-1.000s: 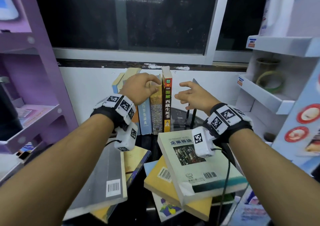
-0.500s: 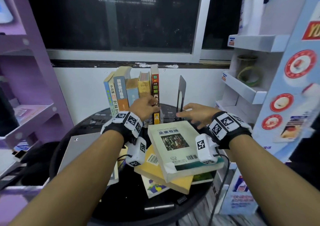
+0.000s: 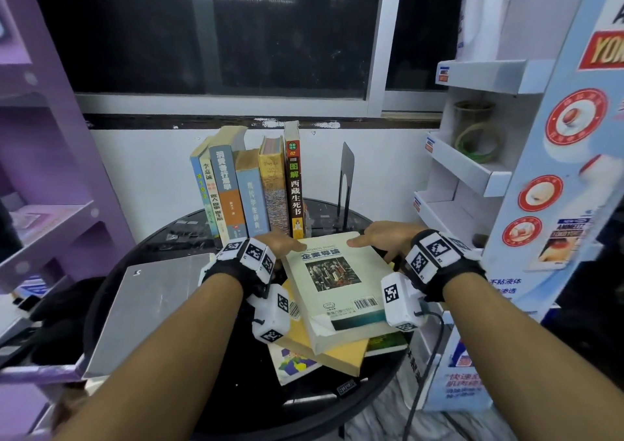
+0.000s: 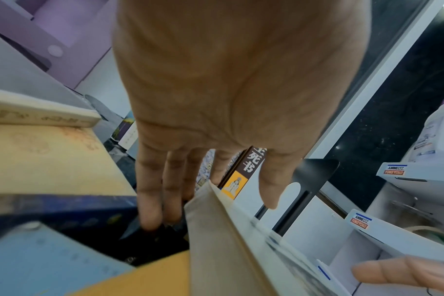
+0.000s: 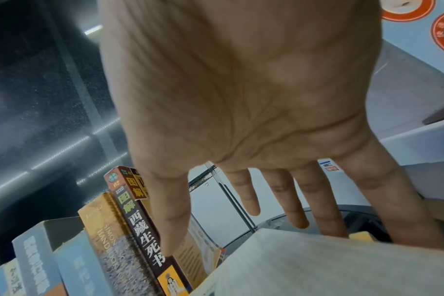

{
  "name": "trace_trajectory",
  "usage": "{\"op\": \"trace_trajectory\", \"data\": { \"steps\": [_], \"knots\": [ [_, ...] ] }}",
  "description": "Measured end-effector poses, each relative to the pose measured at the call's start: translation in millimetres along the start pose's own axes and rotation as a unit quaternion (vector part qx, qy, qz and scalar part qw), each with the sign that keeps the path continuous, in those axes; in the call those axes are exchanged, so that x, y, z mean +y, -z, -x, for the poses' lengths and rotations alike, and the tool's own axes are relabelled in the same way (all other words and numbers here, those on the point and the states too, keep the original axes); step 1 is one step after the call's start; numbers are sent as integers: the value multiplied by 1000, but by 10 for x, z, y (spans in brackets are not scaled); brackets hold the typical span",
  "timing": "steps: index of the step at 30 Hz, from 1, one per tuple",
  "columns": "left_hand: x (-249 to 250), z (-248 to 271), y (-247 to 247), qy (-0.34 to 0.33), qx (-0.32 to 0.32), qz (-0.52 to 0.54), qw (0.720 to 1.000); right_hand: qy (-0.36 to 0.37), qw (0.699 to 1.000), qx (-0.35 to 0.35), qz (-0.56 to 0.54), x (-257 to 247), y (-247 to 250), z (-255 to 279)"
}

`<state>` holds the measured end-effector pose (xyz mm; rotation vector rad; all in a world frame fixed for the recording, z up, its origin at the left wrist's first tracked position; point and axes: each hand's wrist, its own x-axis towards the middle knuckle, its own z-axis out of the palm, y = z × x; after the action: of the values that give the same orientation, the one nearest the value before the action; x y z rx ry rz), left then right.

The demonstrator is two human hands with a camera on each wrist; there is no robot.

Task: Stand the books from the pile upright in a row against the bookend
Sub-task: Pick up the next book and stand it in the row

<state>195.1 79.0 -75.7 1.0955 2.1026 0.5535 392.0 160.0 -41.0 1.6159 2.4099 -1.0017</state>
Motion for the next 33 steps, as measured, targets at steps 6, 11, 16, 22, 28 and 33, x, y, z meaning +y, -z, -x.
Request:
{"op": "trace_trajectory", "data": {
  "steps": [6, 11, 16, 22, 28, 33],
  "knots": [
    [-5, -69, -89, 28, -13, 8, 999, -8, 1000, -7, 4, 27, -21, -18],
    [-75, -141, -61, 24, -16, 45, 999, -6, 1000, -5, 2, 36, -34, -45],
    [-64, -84, -72, 16, 4, 72, 997, -1, 1000, 20, 22, 55, -48, -21],
    [-57, -125, -32, -24, 40, 113, 992, -5, 999, 37, 35, 98, -44, 15],
    [41, 159, 96, -66, 52, 159, 984, -8, 999, 53, -8, 89, -69, 51],
    [112, 354, 203, -122, 38, 225, 966, -10, 995, 42, -86, 53, -69, 14]
  ]
}}
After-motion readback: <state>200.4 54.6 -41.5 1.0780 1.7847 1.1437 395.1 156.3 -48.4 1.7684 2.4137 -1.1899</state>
